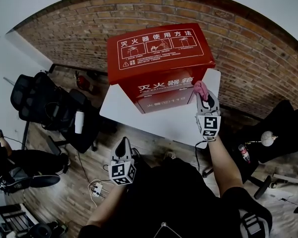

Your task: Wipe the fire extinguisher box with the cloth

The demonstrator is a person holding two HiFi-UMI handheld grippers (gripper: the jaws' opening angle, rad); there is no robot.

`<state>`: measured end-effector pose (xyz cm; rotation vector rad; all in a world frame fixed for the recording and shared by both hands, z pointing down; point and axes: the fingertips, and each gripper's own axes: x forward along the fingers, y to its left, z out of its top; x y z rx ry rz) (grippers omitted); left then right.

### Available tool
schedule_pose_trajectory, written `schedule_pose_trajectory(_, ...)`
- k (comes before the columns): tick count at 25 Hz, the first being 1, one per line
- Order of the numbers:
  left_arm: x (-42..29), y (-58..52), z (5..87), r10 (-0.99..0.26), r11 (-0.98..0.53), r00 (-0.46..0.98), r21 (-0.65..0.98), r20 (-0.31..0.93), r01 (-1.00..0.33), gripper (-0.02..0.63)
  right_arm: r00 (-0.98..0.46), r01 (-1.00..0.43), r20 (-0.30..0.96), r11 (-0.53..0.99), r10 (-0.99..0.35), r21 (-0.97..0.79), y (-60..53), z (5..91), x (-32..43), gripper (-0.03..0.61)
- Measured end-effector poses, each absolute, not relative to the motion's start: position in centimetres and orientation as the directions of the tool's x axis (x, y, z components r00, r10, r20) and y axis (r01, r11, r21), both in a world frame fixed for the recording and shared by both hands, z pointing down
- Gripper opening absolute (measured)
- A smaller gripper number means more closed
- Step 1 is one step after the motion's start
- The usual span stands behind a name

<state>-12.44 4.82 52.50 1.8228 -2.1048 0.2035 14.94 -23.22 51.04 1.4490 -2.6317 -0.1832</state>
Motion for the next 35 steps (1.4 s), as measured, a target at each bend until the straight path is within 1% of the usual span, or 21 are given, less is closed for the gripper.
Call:
schedule_pose_trajectory(13,-12.8,5.9,52.7,-0.920,0.181,-0.132,0.101,0.369,-0.978,0.028,-0.501,-0.839,0.154,0.522,-0.851,0.155,-23.3,56.9,15.0,0.110)
schedule_pose_trajectory(24,-12.8,6.3,52.7,-0.921,0.183,-0.140,0.084,0.364,-0.980,0.028,-0.481,-0.844,0.191,0.511,-0.855,0.161,-23.2,59.1,14.7,0.110)
schedule_pose_trajectory(35,-13.0,6.8,52.7,-0.921,0.189,-0.147,0.084,0.362,-0.978,0.028,-0.503,-0.842,0.186,0.527,-0.844,0.116,-22.4,58.5,13.2,0.110)
